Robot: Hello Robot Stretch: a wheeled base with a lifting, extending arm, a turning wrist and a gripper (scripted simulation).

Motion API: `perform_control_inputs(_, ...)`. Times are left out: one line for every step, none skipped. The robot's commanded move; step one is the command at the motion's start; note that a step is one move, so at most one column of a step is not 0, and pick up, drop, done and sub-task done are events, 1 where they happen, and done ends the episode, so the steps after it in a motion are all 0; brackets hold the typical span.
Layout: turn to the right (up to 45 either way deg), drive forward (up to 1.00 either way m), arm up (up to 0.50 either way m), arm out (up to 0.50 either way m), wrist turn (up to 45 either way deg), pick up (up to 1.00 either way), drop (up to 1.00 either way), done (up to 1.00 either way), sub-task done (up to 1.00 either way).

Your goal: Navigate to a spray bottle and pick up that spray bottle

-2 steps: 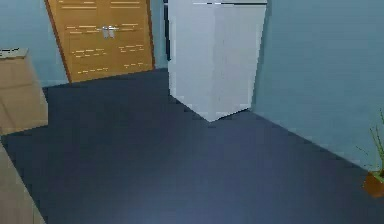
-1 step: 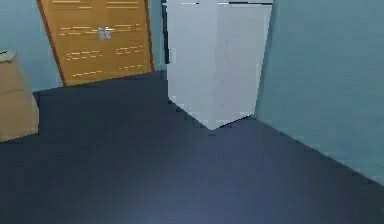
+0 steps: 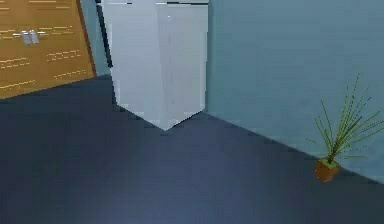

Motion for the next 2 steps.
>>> perform_control_inputs(0.0, 0.25, 0.0, 0.0, 0.0, 0.0, 0.0, 0.0, 0.0)
perform_control_inputs(-45.0, 0.0, 0.0, 0.0, 0.0, 0.0, 0.0, 0.0, 0.0)
